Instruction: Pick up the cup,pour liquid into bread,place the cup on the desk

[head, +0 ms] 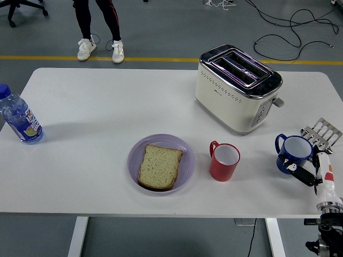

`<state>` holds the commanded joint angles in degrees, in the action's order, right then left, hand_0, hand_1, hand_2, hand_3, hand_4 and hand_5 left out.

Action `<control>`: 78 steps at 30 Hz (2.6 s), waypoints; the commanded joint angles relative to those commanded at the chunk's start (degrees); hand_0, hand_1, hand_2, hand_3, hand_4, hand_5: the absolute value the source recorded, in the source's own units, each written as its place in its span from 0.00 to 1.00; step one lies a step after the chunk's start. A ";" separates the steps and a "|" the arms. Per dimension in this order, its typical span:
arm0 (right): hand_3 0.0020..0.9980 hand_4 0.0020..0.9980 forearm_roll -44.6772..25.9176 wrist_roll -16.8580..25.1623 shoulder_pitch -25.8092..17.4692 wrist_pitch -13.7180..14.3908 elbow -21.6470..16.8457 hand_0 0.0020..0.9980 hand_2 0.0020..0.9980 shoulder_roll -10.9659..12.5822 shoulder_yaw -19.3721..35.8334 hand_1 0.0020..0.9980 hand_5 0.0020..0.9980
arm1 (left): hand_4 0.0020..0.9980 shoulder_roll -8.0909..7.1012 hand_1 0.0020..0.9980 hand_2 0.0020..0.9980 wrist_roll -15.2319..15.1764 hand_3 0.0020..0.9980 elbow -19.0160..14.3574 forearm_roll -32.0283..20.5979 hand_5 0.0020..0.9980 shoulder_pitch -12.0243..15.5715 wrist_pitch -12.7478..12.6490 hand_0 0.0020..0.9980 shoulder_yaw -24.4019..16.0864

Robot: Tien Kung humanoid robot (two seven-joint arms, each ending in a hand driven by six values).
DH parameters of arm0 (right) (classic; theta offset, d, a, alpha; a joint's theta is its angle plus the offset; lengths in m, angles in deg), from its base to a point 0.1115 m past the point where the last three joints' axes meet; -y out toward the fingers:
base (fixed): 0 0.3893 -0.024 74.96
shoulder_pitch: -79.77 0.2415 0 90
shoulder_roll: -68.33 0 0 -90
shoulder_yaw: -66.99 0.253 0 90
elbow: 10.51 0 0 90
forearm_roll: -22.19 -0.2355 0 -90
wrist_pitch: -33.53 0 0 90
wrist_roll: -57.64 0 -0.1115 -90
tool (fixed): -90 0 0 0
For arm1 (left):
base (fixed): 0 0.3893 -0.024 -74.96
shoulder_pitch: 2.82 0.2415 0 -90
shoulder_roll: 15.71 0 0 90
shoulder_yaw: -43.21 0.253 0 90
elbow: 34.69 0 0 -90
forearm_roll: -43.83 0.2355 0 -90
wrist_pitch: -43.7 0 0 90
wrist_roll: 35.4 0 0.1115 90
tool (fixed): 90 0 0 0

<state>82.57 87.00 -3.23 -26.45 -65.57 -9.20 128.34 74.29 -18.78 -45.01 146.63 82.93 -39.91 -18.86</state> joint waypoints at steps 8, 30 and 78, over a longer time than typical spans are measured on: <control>0.60 0.70 0.46 0.28 -0.69 0.67 0.89 0.69 0.64 -0.72 -0.26 0.57 0.08 | 0.30 0.00 0.69 0.71 0.03 0.59 0.00 0.29 0.88 0.18 0.13 0.66 0.11; 0.94 0.92 5.18 -2.15 -0.74 1.75 1.36 0.84 0.84 -1.12 0.17 0.72 0.03 | 0.30 0.00 0.69 0.71 -0.02 0.59 0.00 -0.48 0.88 0.35 0.11 0.66 1.14; 0.67 0.74 -10.49 -9.94 -5.43 -6.41 -37.42 0.73 0.73 2.48 14.87 0.68 0.19 | 0.30 0.00 0.69 0.71 -0.04 0.59 0.00 -1.57 0.87 -0.05 0.07 0.66 1.82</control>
<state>72.07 77.06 -8.66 -32.85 -102.99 -6.72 143.22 74.29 -18.81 -45.01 145.06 82.87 -39.84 -17.03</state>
